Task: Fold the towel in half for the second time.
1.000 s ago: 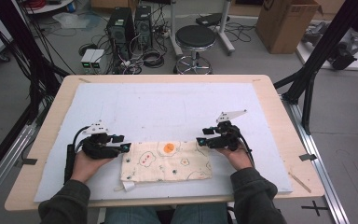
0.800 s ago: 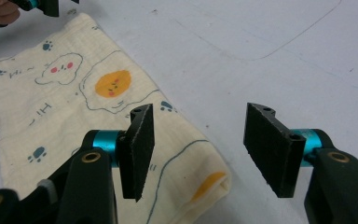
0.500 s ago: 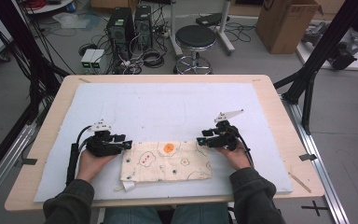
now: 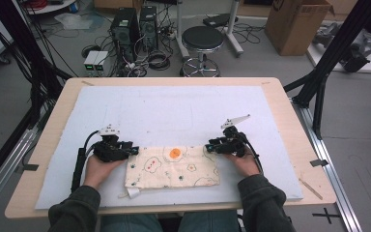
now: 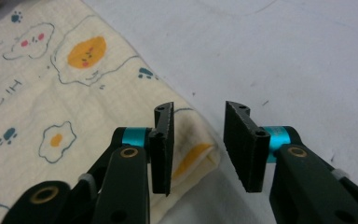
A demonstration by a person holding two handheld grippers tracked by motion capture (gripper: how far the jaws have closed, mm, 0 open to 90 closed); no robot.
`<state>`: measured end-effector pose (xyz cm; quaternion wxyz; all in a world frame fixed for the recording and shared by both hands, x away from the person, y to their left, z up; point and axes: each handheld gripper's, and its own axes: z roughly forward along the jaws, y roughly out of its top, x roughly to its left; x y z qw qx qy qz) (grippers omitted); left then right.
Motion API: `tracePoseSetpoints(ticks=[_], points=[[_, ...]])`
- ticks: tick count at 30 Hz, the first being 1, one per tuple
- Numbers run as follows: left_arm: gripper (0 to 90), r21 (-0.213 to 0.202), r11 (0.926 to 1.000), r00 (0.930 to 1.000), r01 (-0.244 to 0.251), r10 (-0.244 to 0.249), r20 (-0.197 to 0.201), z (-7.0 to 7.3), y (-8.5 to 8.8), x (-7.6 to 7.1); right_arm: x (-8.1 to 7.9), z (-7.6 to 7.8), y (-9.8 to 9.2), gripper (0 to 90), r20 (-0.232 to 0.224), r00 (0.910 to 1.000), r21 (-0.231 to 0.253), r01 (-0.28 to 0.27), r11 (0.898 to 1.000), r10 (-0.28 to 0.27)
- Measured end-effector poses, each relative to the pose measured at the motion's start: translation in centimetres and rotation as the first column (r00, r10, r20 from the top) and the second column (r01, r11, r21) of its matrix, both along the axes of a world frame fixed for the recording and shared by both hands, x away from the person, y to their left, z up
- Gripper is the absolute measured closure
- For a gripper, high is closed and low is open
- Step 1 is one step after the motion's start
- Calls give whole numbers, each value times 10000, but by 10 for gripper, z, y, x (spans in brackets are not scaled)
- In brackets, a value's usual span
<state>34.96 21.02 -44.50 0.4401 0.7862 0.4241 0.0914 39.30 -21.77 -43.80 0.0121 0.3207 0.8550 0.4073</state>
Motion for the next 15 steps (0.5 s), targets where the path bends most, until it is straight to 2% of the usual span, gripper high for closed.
tracePoseSetpoints(ticks=[2,6,8,12,15], points=[[603,84,9999,9999,95,-94,-69,-1,-1,0,0,0,1,682,-9,10000,-132,-23,9999,23],[650,404,9992,9999,-34,28,134,-1,-2,-3,-1,-3,4,730,-84,9999,-354,-143,9993,140],[694,394,9992,9999,-77,71,147,-1,-3,-3,-2,-2,4,762,-36,10000,-376,-88,9993,87],[809,459,9989,9997,121,-130,184,-1,-5,-5,-4,-3,2,810,-74,9999,-247,-154,9996,153],[835,482,9988,9996,126,-138,235,0,-5,-6,-3,-4,0,821,-131,9998,-94,-156,9998,155]])
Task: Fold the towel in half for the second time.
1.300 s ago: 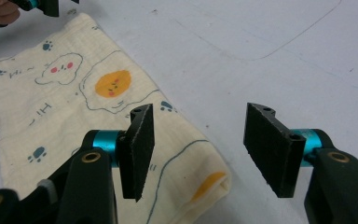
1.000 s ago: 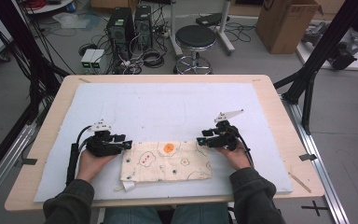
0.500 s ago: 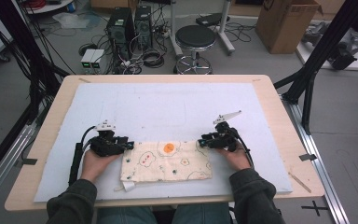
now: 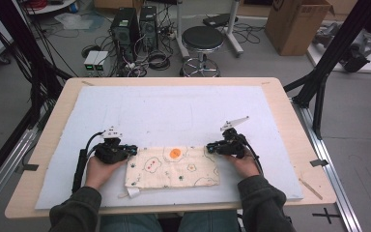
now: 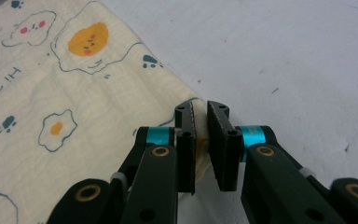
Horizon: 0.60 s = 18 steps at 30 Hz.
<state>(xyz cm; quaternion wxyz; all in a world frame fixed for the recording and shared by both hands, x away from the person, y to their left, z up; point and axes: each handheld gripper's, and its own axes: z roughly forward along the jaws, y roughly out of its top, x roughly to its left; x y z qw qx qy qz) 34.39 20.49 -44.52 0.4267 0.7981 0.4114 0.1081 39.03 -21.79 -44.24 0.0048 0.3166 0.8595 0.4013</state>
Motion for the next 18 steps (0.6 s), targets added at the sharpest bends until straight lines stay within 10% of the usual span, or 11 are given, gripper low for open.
tracePoseSetpoints(ticks=[18], points=[[856,-457,9980,9968,-439,468,654,11,4,5,9,12,-1,838,145,9998,126,-164,9998,162]])
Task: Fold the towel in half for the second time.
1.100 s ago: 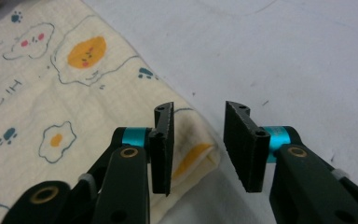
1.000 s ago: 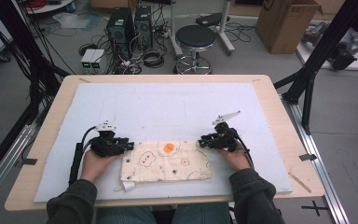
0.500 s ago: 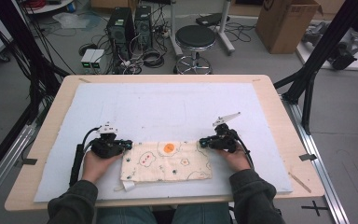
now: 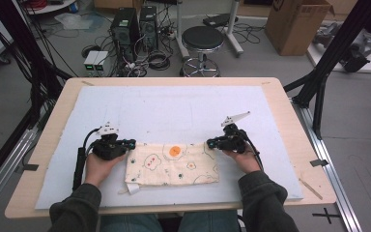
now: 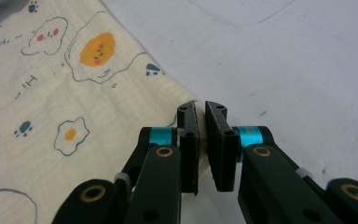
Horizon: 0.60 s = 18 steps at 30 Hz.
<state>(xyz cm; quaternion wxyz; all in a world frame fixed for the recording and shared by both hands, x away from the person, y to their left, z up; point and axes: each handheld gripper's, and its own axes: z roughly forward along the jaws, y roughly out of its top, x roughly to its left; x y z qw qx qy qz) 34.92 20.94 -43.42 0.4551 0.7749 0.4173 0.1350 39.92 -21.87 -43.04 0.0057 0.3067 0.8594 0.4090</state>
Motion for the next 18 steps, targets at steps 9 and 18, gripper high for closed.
tracePoseSetpoints(ticks=[9,18], points=[[857,-223,9986,9989,-469,471,88,5,-1,16,17,7,2,838,-141,9997,15,202,9998,-202],[856,-443,9968,9978,-665,667,14,13,-4,45,47,12,-3,841,-276,9922,210,1223,9923,-1217]])
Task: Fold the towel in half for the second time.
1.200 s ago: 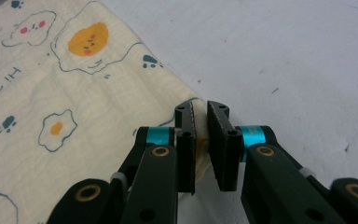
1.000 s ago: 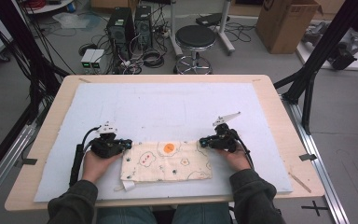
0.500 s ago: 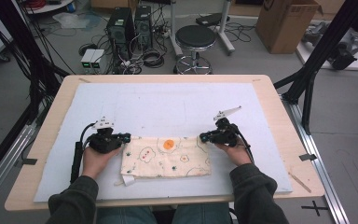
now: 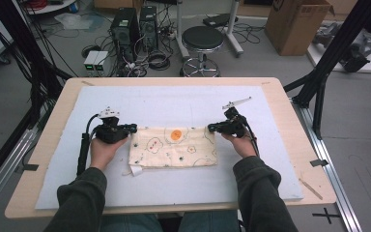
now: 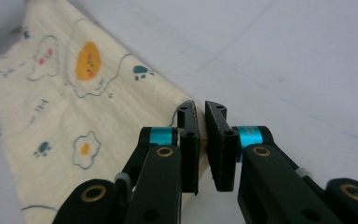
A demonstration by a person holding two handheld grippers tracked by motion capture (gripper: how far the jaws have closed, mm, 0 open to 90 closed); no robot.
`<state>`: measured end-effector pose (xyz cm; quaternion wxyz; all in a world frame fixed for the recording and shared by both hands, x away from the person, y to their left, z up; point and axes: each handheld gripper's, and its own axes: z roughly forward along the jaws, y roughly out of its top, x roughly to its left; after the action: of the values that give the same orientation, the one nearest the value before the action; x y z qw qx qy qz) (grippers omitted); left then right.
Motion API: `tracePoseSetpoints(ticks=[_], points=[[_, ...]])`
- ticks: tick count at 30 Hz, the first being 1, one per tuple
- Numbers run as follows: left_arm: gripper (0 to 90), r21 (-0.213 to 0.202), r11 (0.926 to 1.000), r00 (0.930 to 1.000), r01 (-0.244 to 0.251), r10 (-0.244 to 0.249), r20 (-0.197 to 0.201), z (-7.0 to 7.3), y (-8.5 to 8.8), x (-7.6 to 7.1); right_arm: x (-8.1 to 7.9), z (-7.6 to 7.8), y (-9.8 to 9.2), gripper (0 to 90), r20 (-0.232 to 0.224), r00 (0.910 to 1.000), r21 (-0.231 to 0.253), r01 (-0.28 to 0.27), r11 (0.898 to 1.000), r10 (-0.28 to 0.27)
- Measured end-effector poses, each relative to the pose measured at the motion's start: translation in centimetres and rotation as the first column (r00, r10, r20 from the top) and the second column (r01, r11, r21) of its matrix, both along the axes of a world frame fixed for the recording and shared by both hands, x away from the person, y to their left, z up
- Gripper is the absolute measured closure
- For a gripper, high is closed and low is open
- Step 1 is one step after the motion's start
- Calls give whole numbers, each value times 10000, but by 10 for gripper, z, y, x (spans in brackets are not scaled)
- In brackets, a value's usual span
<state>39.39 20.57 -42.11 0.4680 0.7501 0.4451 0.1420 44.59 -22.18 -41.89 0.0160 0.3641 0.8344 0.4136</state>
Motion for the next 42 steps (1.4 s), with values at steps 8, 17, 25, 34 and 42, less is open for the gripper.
tracePoseSetpoints(ticks=[8,17,25,34,42], points=[[856,192,9998,10000,-18,20,-79,-6,0,3,8,-15,2,842,-381,9989,102,283,9995,-279],[856,171,9993,9992,334,-337,214,-2,-1,-6,0,-6,0,842,-31,10000,175,45,9998,-44],[856,218,9983,9977,532,-541,405,3,-1,-12,-6,-5,-5,842,157,9999,498,-36,9988,28],[856,88,9983,9969,568,-572,538,0,4,-22,-15,-5,-7,842,245,9996,855,-182,9962,162],[855,11,9978,9951,669,-668,731,1,7,-29,-21,3,-8,842,536,9979,1149,-413,9925,353]])
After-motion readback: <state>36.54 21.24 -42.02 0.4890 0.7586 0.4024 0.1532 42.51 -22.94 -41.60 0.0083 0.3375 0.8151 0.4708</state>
